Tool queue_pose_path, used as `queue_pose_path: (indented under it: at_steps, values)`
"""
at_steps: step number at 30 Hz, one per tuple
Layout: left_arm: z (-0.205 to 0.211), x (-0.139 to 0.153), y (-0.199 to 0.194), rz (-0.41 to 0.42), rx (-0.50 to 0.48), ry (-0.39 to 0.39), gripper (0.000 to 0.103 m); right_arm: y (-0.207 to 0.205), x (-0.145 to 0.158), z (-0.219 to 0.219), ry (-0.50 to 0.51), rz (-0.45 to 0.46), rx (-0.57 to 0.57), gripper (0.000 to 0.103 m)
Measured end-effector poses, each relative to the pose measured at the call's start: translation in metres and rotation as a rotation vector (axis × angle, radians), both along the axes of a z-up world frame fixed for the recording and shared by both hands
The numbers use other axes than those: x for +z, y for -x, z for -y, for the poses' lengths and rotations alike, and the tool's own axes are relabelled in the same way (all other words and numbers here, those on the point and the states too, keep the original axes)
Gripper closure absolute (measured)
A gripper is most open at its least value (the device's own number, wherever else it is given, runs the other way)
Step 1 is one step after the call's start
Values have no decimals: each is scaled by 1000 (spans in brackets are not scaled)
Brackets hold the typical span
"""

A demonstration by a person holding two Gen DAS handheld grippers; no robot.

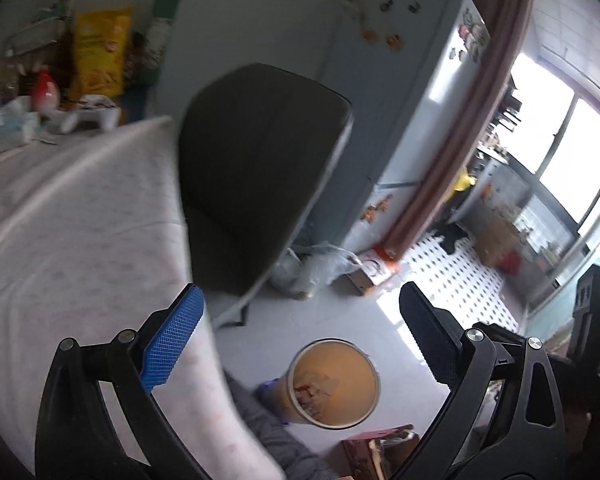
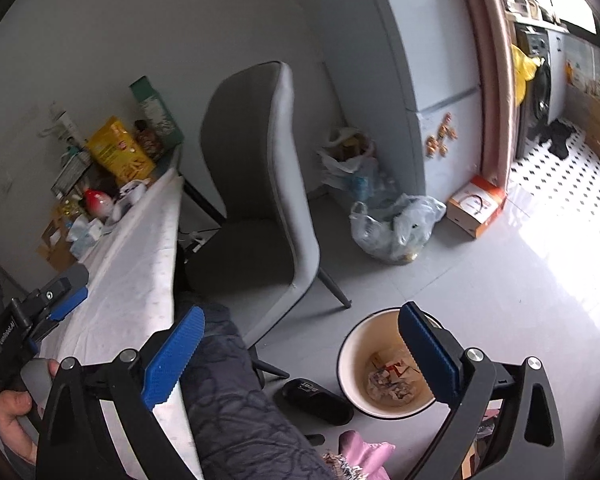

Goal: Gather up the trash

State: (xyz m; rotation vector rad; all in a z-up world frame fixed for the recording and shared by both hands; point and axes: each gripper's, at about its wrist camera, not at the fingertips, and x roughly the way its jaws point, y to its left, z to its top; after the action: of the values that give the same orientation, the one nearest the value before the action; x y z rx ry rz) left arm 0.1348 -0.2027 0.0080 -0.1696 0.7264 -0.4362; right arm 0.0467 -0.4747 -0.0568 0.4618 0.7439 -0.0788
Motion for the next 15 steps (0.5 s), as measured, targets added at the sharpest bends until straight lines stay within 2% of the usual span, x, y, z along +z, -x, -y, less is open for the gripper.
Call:
queue_pose_path:
  at_steps: [7,15]
  values:
    - [-48,16,28,23,74,-3,6,12,28,-42,31,46,57,8]
    - [-93,42,74,114,161,-24,6,30,68,-82,95,120,116,8]
